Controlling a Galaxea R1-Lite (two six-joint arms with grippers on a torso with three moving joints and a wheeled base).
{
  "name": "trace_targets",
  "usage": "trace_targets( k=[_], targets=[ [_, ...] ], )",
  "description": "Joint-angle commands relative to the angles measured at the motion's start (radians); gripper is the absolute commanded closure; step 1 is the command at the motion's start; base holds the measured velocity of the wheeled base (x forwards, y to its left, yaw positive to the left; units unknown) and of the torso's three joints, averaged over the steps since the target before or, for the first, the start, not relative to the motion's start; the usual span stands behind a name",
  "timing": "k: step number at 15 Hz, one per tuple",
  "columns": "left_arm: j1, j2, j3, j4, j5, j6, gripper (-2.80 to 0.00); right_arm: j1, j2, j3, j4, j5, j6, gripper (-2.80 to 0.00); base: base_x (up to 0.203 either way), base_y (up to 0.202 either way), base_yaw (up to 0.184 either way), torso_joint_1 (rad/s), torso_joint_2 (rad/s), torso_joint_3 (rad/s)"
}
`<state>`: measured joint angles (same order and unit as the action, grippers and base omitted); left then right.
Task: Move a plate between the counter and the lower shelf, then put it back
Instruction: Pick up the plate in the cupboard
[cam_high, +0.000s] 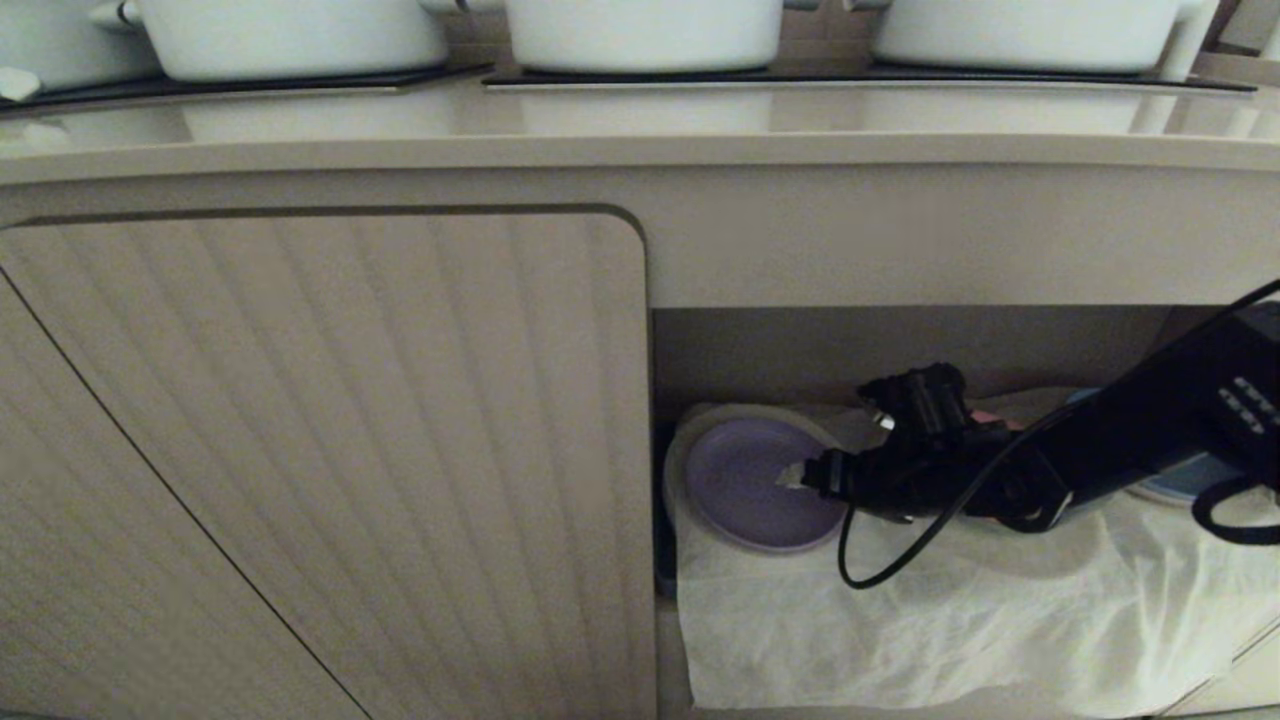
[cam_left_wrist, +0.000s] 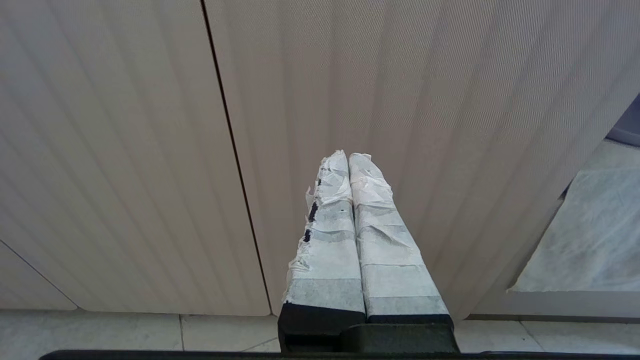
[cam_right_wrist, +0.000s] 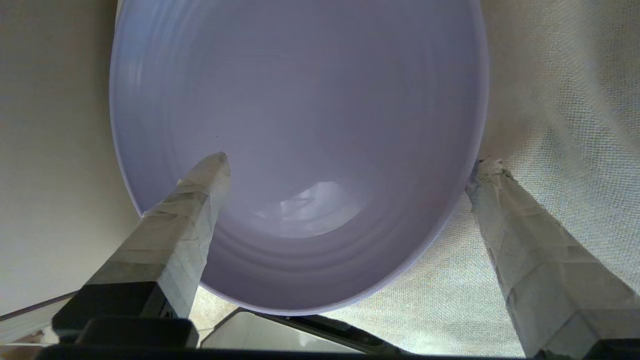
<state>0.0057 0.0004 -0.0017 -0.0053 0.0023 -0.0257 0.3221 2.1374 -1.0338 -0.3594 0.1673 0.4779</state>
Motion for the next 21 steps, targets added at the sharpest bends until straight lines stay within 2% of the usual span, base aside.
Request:
trace_targets(
  k=[1, 5, 21],
  targets=[
    [0.0, 0.001, 0.0, -0.001, 0.002, 0.0, 0.0, 0.003, 0.005, 0.0, -0.012, -0.008, 0.021, -2.8, 0.0, 0.0, 0.0, 0.0, 0.0, 0.0],
    [0.0, 0.001, 0.0, -0.001, 0.001, 0.0, 0.0, 0.024, 0.022, 0.0, -0.021, -0.053, 0.039, -2.8, 0.0, 0.0, 0.0, 0.0, 0.0, 0.0],
    [0.0, 0.001, 0.0, -0.001, 0.001, 0.0, 0.0, 0.032, 0.048, 0.0, -0.047, -0.056, 0.051, -2.8, 0.0, 0.0, 0.0, 0.0, 0.0, 0.0]
  ],
)
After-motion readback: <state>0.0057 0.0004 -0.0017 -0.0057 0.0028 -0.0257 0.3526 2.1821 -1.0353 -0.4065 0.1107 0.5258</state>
